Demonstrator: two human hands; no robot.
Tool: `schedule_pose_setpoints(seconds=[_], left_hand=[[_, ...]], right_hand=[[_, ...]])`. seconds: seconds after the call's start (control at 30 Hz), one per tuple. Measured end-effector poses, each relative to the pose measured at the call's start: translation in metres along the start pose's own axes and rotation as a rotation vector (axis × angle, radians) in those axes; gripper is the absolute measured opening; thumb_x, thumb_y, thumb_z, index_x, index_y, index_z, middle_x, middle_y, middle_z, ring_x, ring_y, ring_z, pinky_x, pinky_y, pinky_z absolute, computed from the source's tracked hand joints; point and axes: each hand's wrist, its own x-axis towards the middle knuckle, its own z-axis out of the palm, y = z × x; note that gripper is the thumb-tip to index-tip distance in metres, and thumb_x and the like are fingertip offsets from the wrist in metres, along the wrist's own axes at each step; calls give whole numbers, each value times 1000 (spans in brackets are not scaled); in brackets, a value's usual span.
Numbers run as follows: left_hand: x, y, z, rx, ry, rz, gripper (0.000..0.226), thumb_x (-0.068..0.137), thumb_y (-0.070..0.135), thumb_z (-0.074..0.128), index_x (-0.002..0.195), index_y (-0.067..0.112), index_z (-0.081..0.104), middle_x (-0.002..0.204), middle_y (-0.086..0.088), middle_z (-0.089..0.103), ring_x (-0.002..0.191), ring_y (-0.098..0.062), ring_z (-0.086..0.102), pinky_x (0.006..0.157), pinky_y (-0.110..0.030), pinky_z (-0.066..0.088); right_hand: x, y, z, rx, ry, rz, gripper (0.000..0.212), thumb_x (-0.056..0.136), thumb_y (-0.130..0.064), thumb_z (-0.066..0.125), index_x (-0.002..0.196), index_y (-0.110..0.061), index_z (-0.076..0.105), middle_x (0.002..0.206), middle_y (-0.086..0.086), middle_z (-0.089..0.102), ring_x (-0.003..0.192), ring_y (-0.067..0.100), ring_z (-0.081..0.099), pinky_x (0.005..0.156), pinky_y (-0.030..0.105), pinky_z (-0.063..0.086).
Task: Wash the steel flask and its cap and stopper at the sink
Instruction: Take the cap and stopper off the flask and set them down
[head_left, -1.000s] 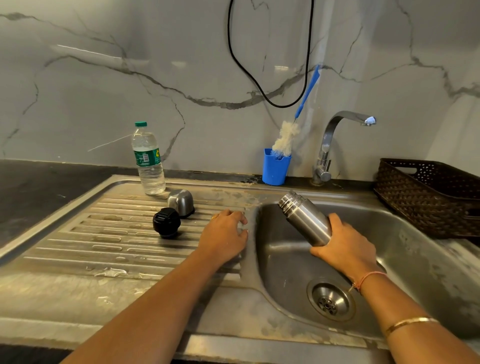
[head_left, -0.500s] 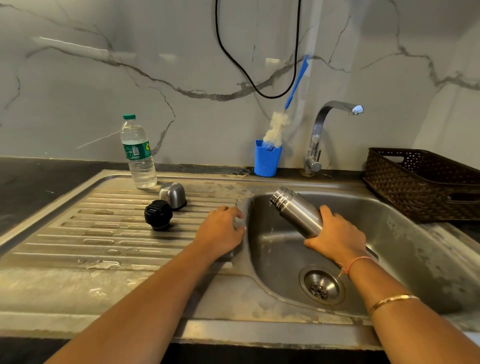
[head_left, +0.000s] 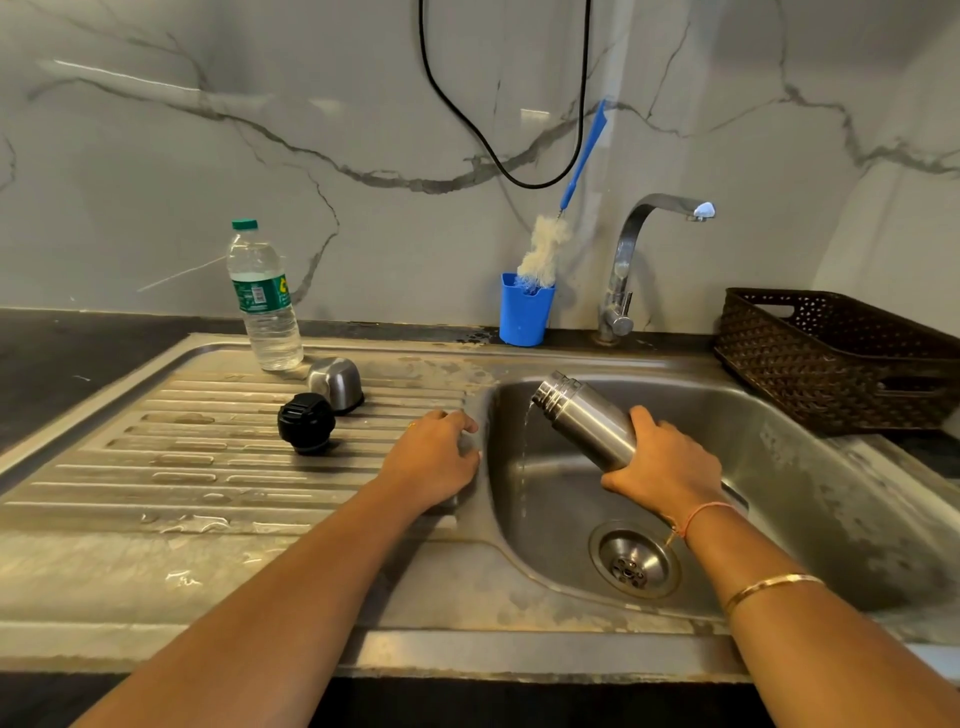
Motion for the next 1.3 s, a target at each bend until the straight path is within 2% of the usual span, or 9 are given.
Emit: schedule_pose_setpoints(seconds=[0.33,0.57,0.83,0.97,1.3], left_hand=[[1,-1,1,31,10,5,38,94,27,54,132,23,51,130,0,49,119,-18,47,98,-30,39],[7,-1,5,76,20,-5,38,98,19,44,135,20,50,135,-1,48,121,-19,48,101,-32,39],[6,-7,6,59,-25,16,46,94,5,47,137,19,48,138,-2,44,126,-20,43,107,-31,35],[8,-10,8,14,-24,12,45,92,3,47,135,18,52,137,-3,46,126,-20,44,108,-31,36],[11,-16,10,29,-29,49,44,91,1,46,131,15,56,136,-4,49,125,-21,46,109,-33,35]], right_hand=[[1,-3,1,6,-6,-23,67,68,-45,72,121,-25,36,109,5,55,97,27,58,76,36,50],[4,-8,2,14,-6,-30,66,68,-46,71,120,-25,36,109,4,55,97,26,58,75,34,49],[-2,-5,5,-25,-19,-51,67,68,-46,72,121,-25,37,109,4,55,97,26,58,74,35,50],[-4,-3,3,-24,-21,-52,67,69,-45,71,122,-26,36,109,4,55,97,25,57,71,32,46],[-5,0,3,-39,-12,-43,62,69,-43,70,119,-25,38,107,4,55,97,26,57,73,34,47]])
